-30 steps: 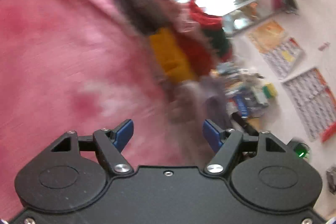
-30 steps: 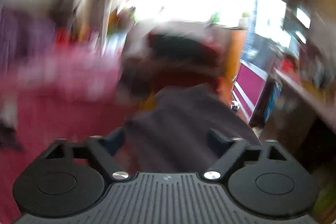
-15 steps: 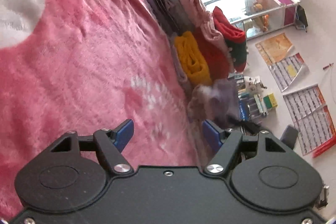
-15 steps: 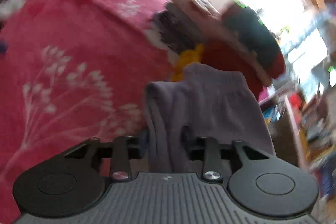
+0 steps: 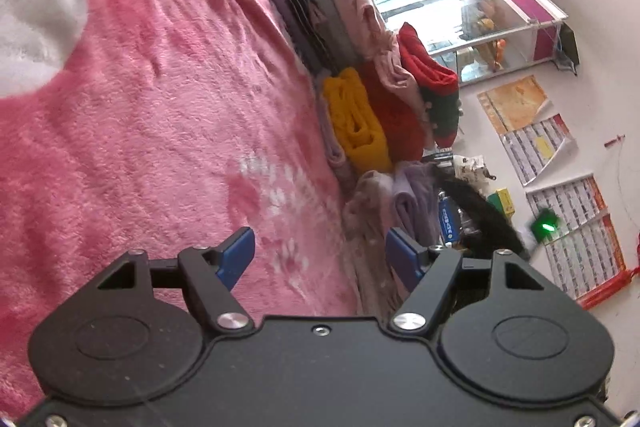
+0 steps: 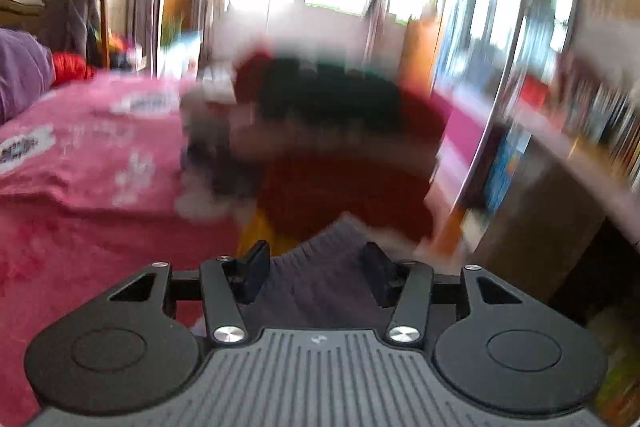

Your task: Fold clothes

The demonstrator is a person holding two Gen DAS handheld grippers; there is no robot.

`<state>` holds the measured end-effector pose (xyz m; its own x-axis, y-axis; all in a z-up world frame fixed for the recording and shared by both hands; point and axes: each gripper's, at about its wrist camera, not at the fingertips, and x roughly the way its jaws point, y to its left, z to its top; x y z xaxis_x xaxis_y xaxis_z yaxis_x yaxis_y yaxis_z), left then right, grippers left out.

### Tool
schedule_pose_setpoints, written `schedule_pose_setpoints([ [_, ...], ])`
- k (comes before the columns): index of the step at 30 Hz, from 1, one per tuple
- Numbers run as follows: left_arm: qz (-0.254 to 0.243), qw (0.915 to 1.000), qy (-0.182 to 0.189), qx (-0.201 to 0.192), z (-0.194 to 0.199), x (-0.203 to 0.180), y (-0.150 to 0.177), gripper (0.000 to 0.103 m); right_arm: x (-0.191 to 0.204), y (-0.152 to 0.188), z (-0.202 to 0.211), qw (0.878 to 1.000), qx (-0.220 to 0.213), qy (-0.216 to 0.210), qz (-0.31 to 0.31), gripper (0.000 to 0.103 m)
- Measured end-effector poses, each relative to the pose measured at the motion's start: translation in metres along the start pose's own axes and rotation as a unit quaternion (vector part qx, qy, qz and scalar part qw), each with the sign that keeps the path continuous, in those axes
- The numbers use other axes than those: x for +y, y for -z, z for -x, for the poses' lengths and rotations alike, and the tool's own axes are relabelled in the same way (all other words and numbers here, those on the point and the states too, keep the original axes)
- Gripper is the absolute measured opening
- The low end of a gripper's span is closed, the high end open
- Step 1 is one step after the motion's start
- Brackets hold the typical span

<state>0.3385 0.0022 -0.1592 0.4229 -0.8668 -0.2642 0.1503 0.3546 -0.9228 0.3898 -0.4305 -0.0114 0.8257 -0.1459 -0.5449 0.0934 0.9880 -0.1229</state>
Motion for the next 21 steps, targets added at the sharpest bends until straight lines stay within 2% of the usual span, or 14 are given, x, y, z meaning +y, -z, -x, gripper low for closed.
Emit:
schedule_pose_setpoints([
  [2,0.005,1.0,0.006,0.002,0.0,0.001,-0.001,0.071,-0.004,0.006,-0.023,0.999,0.037,-0.017,-0.016,0.053],
  [6,0.004,0.9999,0.007,0.007,-0.001,0.001,-0.003,0.071,-0.005,-0.003,-0.01,0.999,0.036,-0.011,-0.029,0.054],
  [7,-0.004,1.0,0.006,0.006,0.0,-0.001,-0.005,0.071,-0.004,-0.005,0.0,0.999,0.028,-0.004,-0.028,0.058],
  [9,-0.02,0.9998,0.003,0.005,0.0,-0.006,-0.007,0.072,0.008,-0.002,0.027,0.999,-0.003,-0.007,-0.036,0.075],
  [10,-0.028,0.9996,0.002,0.004,0.001,-0.008,-0.008,0.073,0.016,0.0,0.042,0.999,-0.024,-0.013,-0.043,0.087],
  [11,-0.046,0.9989,-0.011,-0.003,0.003,-0.012,-0.009,0.078,0.024,0.005,0.058,0.997,-0.042,-0.022,-0.052,0.094],
  [13,-0.088,0.9951,-0.04,-0.021,0.009,-0.022,-0.011,0.084,0.045,0.024,0.084,0.993,-0.062,-0.058,-0.083,0.102],
  [14,-0.109,0.9922,-0.055,-0.029,0.012,-0.026,-0.012,0.087,0.054,0.036,0.083,0.992,-0.053,-0.066,-0.097,0.102],
  [15,-0.133,0.987,-0.083,-0.035,0.014,-0.03,-0.013,0.09,0.064,0.049,0.082,0.99,-0.044,-0.074,-0.111,0.102],
  [17,-0.182,0.9716,-0.144,-0.045,0.018,-0.038,-0.015,0.092,0.083,0.074,0.08,0.986,-0.026,-0.089,-0.139,0.102],
  [19,-0.236,0.9469,-0.215,-0.042,0.019,-0.042,-0.013,0.093,0.102,0.099,0.078,0.98,-0.008,-0.104,-0.167,0.102],
  [21,-0.29,0.9146,-0.281,-0.026,0.015,-0.043,-0.009,0.094,0.121,0.123,0.076,0.974,0.011,-0.12,-0.194,0.103],
])
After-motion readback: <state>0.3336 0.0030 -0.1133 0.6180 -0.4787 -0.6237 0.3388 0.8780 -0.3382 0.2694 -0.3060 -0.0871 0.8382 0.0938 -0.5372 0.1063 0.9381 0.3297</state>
